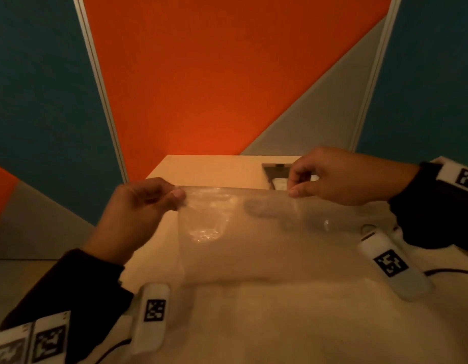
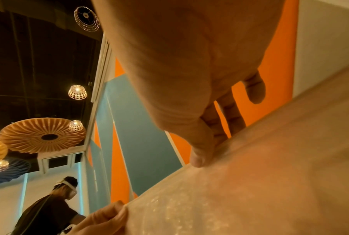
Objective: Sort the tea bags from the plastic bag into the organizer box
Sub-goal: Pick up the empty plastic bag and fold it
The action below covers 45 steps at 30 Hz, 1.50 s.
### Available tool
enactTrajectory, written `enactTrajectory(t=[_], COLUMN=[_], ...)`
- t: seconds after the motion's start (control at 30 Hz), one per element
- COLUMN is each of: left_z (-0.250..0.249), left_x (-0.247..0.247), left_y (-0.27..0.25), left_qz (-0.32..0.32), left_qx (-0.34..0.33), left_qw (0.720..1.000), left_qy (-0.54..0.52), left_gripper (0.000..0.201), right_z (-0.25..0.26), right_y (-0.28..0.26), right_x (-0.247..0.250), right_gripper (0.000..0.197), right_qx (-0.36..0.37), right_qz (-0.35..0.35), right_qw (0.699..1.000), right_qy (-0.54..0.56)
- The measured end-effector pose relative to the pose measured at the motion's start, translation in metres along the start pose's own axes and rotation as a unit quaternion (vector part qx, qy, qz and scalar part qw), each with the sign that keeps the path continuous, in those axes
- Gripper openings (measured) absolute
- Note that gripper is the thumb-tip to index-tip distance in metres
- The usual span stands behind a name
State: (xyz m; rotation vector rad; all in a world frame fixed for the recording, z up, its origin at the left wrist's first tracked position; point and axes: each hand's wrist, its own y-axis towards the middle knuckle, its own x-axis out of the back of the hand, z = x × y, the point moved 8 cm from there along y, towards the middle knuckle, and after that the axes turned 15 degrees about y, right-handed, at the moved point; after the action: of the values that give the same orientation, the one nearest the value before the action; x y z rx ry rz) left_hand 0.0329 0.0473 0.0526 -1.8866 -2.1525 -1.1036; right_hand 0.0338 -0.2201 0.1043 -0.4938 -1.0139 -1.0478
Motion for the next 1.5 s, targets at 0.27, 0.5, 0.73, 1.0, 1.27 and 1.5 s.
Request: enactTrajectory(t=[0.27, 0.5, 0.73, 1.0, 1.27, 1.5], left_z=[0.033, 0.035, -0.013, -0.049, -0.004, -0.062], left_x=[0.017, 0.013, -0.006, -0.007, 0.004, -0.075], left_y=[0.012, 0.018, 0.020, 0.028, 0.039, 0.056], left_qz=[-0.042, -0.034, 0.005, -0.004, -0.001, 0.190], left_qx=[0.031, 0.038, -0.025, -0.073, 0.090, 0.068], left_qw=[0.999, 0.998, 1.000, 0.997, 0.986, 0.958], left_qy=[0.004, 0.027, 0.017, -0.011, -0.141, -0.204], left_gripper=[0.014, 0.026, 0.014, 0.010, 0.091, 0.073], right_z=[-0.071, -0.102, -0.076, -0.021, -0.038, -0.040], right_y=[-0.045, -0.075, -0.055, 0.013, 0.030, 0.037], right_x=[0.034, 0.051, 0.044, -0.016, 0.033, 0.029], right_gripper=[0.009, 0.010, 0.063, 0.037, 0.015, 0.026], right_qx=[-0.091, -0.124, -0.143, -0.053, -0.031, -0.040], right_qz=[-0.025, -0.032, -0.013, 0.110, -0.088, -0.188], right_qw=[0.996, 0.992, 0.990, 0.990, 0.935, 0.796], right_qy=[-0.007, -0.001, 0.003, -0.074, 0.343, 0.574])
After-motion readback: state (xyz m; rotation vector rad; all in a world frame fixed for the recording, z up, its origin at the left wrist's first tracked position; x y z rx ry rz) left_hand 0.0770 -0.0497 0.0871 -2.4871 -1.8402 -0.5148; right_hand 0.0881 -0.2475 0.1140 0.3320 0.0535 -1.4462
